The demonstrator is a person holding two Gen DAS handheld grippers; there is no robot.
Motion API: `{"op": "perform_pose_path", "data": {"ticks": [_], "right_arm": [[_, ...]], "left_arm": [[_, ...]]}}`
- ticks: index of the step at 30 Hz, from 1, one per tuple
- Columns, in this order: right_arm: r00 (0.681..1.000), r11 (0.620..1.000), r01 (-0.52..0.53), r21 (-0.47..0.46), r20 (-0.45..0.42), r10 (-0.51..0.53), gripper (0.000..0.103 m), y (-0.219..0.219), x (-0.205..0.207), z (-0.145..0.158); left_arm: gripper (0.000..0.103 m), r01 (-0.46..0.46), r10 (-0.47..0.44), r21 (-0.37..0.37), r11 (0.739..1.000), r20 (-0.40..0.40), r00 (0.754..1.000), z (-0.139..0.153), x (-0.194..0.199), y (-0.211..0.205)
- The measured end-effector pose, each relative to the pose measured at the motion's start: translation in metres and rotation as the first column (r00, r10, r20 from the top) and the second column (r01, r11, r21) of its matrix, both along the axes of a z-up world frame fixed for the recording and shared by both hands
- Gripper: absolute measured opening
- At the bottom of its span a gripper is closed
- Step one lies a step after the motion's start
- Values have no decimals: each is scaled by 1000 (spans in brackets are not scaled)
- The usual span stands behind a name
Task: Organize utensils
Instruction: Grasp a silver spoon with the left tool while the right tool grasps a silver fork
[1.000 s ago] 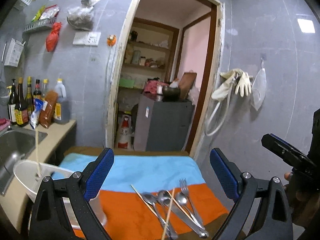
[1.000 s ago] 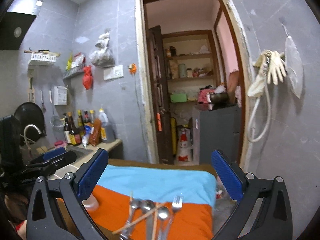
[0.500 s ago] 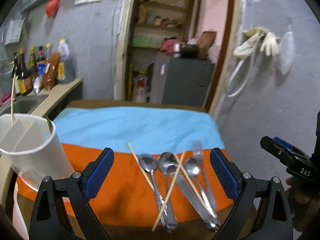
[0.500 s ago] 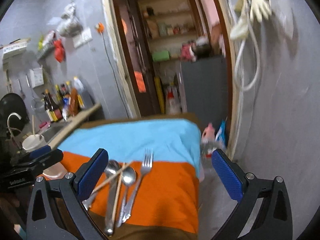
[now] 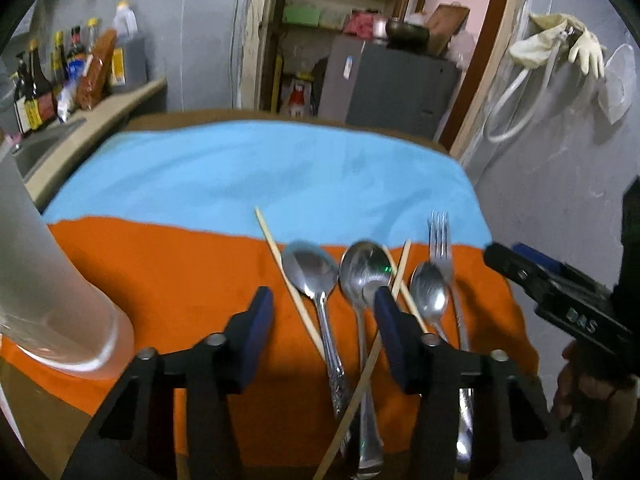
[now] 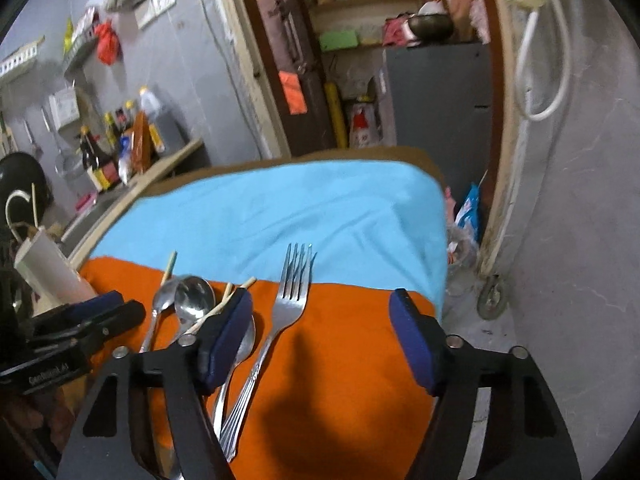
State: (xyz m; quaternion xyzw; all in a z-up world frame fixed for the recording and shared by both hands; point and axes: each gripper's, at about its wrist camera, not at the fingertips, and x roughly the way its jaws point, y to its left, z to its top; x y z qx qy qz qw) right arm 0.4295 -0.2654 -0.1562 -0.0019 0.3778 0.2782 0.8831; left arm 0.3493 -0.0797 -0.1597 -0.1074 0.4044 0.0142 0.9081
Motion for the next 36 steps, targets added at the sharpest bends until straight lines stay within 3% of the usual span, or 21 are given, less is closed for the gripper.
{"op": "perform_pose_path", "data": {"ticks": [6, 14, 15, 24, 29, 36], "right_arm": [[998, 999, -22, -32, -60, 20, 51, 26, 19, -13], [995, 998, -37, -49, -92, 32, 48, 36, 31, -19], [995, 998, -39, -51, -96, 34, 48, 36, 33, -20], [995, 993, -27, -114, -98, 15, 48, 55, 43, -23], [997, 988, 16, -155, -71, -27, 27, 62, 45, -23], [996, 988, 16, -154, -83, -29, 26, 61, 46, -24]], "left_arm": [[26, 32, -32, -15, 999, -43, 999, -9, 2, 2], [11, 26, -29, -39, 999, -74, 997, -18, 9, 11], [5, 22, -25, -43, 999, -71, 997, -17, 9, 13], [2, -37, 35, -87, 996, -25, 999, -10, -6, 28], [2, -65, 61, -94, 993, -39, 997, -9, -8, 30], [5, -47, 38, -95, 994, -96, 995, -12, 5, 31]]}}
